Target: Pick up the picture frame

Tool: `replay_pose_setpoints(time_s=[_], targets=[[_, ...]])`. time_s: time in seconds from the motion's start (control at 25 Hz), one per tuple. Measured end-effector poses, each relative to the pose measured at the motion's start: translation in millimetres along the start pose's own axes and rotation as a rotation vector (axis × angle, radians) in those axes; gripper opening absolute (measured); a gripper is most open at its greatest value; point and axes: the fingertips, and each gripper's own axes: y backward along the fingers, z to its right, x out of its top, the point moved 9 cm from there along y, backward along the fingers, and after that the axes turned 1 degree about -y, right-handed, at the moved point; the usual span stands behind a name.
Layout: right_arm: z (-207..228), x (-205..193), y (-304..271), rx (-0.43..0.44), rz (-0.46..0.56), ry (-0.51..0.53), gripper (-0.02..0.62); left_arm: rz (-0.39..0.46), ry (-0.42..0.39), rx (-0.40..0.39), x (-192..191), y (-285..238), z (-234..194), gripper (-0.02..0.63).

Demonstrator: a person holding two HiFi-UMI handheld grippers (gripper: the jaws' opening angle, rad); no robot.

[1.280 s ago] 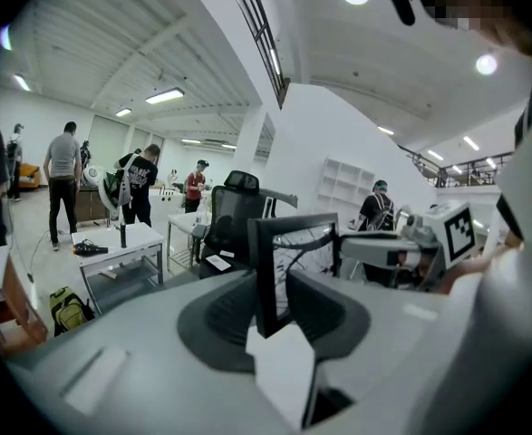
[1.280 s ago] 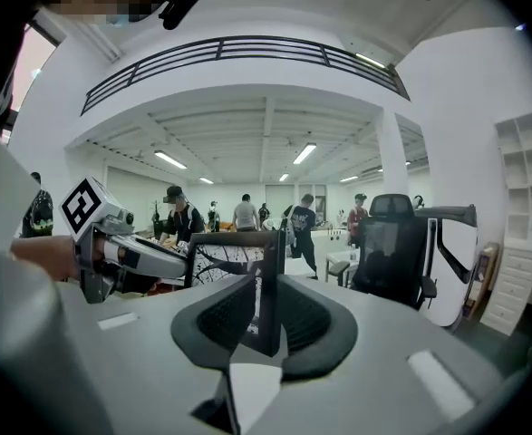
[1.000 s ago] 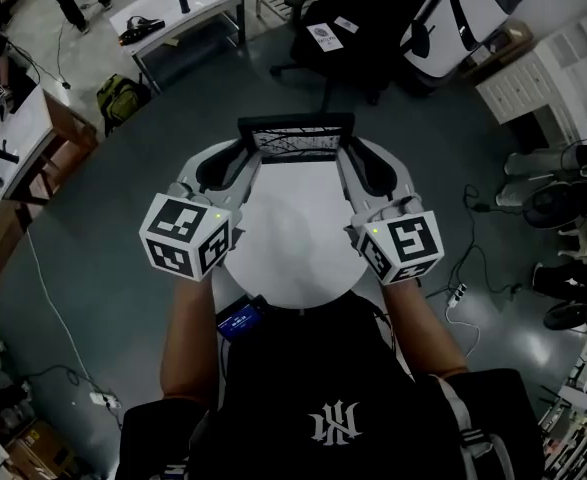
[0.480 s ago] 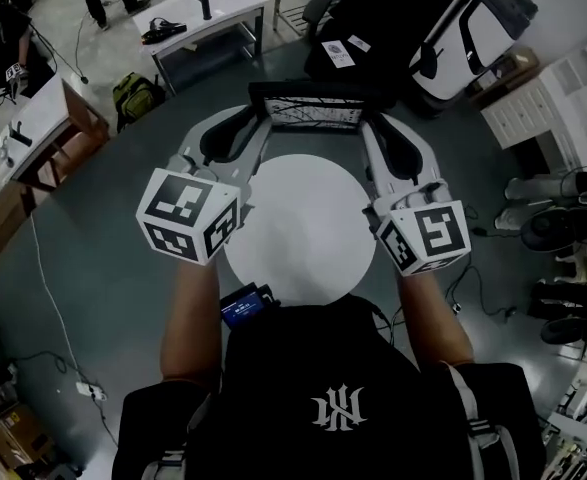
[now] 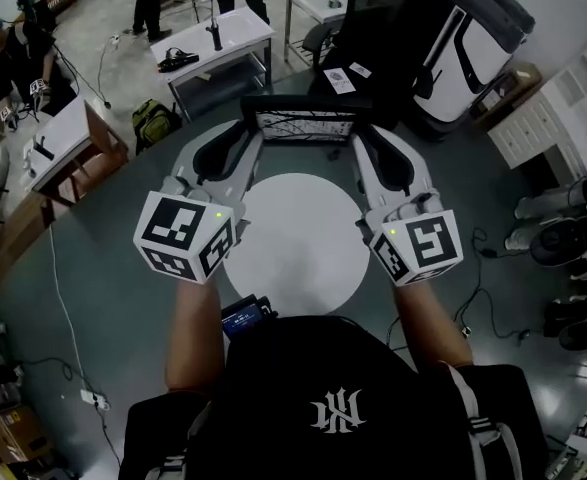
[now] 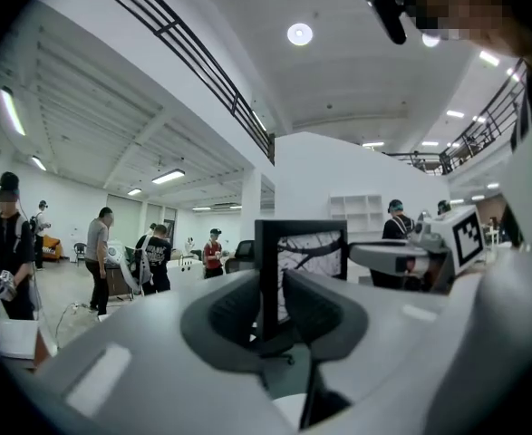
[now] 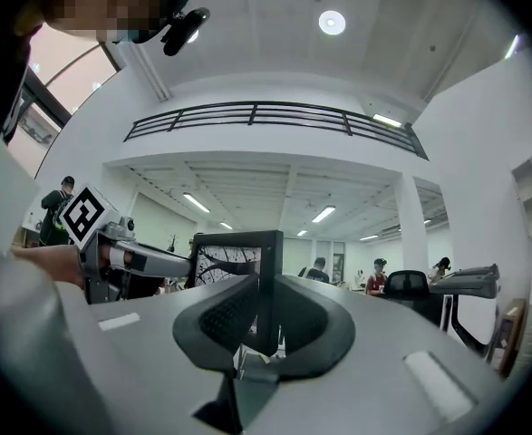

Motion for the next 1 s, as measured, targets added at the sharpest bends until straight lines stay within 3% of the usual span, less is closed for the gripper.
replay_pose_setpoints(time_s=[0.2, 0.48, 1.0], targets=[[20.7, 15.5, 49.2, 0.004, 0.05, -0.007, 0.018, 0.012, -0.03, 0.021, 17.2, 11.4, 55.8, 0.077], [39.1, 20.0, 115.7, 0.022, 0.077, -0.013, 0.021, 0.021, -0.063, 0.05, 27.4, 28.4, 128.2, 0.074], [57.4, 29.3, 196.3, 0.049, 0.147, -0.043, 0.018, 0.052, -0.133, 0.099, 47.3, 56.8, 216.8, 0.057]])
